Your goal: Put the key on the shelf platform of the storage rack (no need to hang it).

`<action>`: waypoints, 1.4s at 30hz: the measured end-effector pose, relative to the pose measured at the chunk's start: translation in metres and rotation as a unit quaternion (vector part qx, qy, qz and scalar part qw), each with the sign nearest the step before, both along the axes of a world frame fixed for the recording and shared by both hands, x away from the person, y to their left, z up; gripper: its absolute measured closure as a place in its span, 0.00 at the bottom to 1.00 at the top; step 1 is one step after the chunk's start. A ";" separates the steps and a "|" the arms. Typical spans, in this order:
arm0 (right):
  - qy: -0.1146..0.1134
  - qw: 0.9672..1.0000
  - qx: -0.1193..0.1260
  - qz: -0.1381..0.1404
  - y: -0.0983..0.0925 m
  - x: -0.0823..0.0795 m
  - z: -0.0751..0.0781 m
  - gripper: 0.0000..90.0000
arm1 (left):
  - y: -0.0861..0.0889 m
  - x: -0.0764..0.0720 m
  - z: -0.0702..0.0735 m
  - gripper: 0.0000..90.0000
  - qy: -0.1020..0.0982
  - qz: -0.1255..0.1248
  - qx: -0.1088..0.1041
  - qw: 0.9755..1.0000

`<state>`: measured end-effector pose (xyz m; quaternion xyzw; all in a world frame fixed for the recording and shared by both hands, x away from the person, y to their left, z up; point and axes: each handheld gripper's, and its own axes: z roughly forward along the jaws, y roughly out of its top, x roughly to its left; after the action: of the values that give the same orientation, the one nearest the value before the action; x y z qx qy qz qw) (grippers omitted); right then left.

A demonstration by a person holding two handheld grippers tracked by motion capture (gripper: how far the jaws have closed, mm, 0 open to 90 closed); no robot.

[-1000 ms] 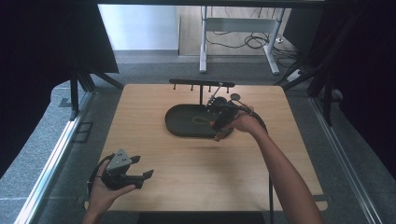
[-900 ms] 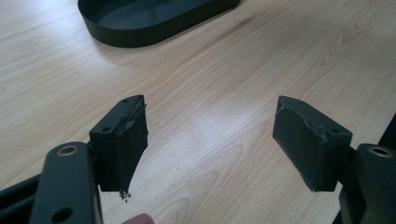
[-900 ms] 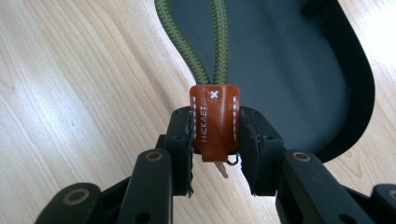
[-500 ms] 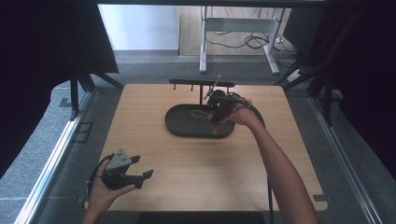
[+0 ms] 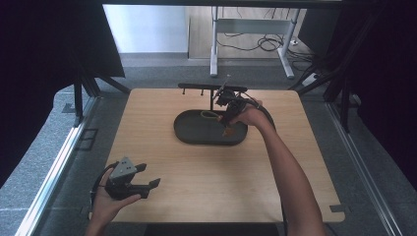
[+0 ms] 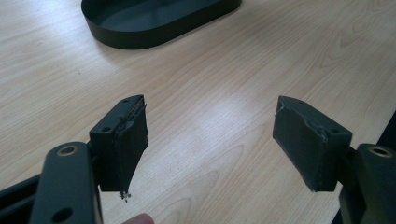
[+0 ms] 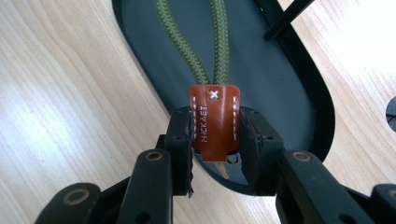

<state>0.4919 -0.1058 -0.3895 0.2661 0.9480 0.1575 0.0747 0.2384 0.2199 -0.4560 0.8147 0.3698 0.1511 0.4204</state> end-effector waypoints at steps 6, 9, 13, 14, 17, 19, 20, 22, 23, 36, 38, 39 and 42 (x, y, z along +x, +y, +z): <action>0.000 1.000 0.000 -0.004 0.000 0.006 -0.006 0.74 | 0.002 0.000 0.000 0.30 0.000 0.003 0.001 1.000; 0.002 1.000 0.000 -0.011 0.003 0.009 -0.009 0.74 | 0.001 0.000 0.000 0.30 0.000 0.002 0.002 1.000; -0.002 1.000 0.001 -0.006 0.003 0.012 -0.012 0.74 | 0.001 0.000 0.000 0.30 0.000 0.002 0.002 1.000; -0.003 1.000 0.001 -0.005 0.003 0.012 -0.013 0.74 | 0.001 0.000 0.000 0.30 0.000 0.002 0.002 1.000; -0.005 1.000 0.003 -0.006 0.002 0.013 -0.016 0.74 | 0.002 0.000 0.000 0.30 0.000 0.003 0.002 1.000; -0.007 1.000 0.003 -0.008 0.003 0.014 -0.019 0.74 | 0.001 0.000 0.000 0.30 0.000 0.002 0.002 1.000; -0.005 1.000 0.004 -0.011 0.003 0.014 -0.021 0.74 | 0.001 0.000 0.000 0.30 0.000 0.002 0.002 1.000; -0.006 1.000 0.004 -0.010 0.004 0.014 -0.024 0.74 | 0.001 0.000 0.000 0.30 0.000 0.002 0.002 1.000; -0.006 1.000 0.004 -0.010 0.004 0.014 -0.024 0.74 | 0.001 0.000 0.000 0.30 0.000 0.002 0.002 1.000; -0.012 1.000 0.008 0.002 0.009 0.015 -0.037 0.74 | 0.001 0.000 0.001 0.30 -0.001 0.002 0.003 1.000; -0.011 1.000 0.006 0.000 0.010 0.015 -0.038 0.74 | 0.001 0.000 0.001 0.30 -0.001 0.002 0.003 1.000; -0.009 1.000 0.006 -0.002 0.011 0.014 -0.040 0.74 | 0.001 0.000 0.000 0.30 -0.001 0.002 0.003 1.000; -0.009 1.000 0.005 0.000 0.012 0.014 -0.041 0.74 | 0.001 0.000 0.000 0.30 0.000 0.001 0.004 1.000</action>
<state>0.5061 -0.0936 -0.4306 0.2650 0.9466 0.1643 0.0821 0.2384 0.2206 -0.4560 0.8157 0.3702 0.1530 0.4172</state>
